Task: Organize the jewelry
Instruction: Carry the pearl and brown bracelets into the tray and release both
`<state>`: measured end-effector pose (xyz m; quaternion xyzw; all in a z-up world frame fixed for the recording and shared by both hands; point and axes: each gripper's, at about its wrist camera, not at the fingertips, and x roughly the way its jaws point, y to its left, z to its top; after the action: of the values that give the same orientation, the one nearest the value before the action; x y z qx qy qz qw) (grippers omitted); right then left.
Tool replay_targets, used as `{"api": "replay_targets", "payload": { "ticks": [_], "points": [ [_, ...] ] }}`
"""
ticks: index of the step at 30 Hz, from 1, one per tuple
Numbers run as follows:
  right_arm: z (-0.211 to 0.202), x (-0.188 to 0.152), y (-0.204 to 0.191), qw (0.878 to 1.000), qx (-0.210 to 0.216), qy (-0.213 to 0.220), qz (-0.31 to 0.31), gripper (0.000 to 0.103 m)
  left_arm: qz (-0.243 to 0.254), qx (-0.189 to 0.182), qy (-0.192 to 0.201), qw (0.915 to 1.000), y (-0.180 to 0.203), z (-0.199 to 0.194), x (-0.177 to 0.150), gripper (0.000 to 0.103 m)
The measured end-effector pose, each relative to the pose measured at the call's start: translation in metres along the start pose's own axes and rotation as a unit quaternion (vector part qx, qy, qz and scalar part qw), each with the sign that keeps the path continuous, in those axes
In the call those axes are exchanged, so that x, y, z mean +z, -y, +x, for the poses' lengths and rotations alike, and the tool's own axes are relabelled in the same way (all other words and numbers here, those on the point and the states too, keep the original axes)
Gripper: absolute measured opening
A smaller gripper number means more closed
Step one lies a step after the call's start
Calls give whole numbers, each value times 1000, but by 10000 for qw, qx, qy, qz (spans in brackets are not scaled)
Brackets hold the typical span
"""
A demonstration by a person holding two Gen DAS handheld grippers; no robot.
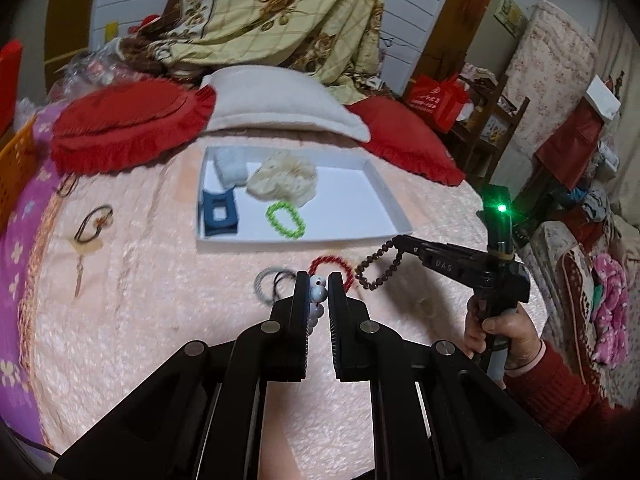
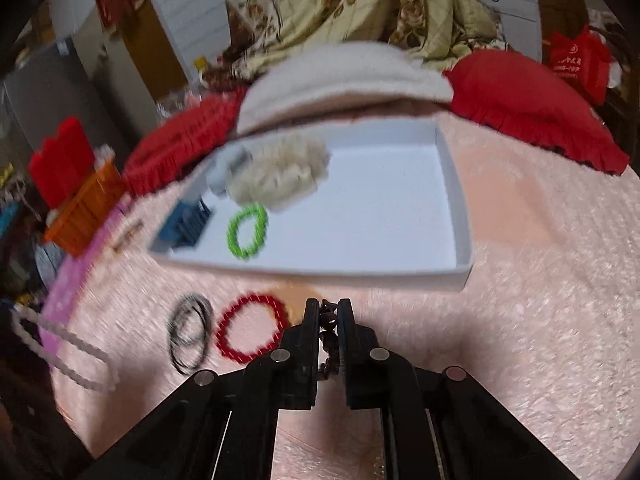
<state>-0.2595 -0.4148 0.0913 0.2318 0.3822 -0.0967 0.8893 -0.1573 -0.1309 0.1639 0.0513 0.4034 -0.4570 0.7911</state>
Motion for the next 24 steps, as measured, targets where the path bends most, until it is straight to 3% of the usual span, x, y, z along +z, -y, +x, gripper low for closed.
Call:
{"api": "replay_targets", "payload": {
  "ticks": [5,10,17,24],
  "points": [
    [-22,29,6,9996,46,276,97,8,102,-124,74,9998,12,9,34,8],
    [-27,62,13,9988,-115,466,78,8,187,-79,-44,9998,22,48,76,8],
    [6,105,25,9987,-372,292,163,8,500,276,-353,9977,41,132,129,8],
    [52,133,40,9979,-590,-4,271,8,381,390,-692,9961,41,213,157,8]
  ]
}}
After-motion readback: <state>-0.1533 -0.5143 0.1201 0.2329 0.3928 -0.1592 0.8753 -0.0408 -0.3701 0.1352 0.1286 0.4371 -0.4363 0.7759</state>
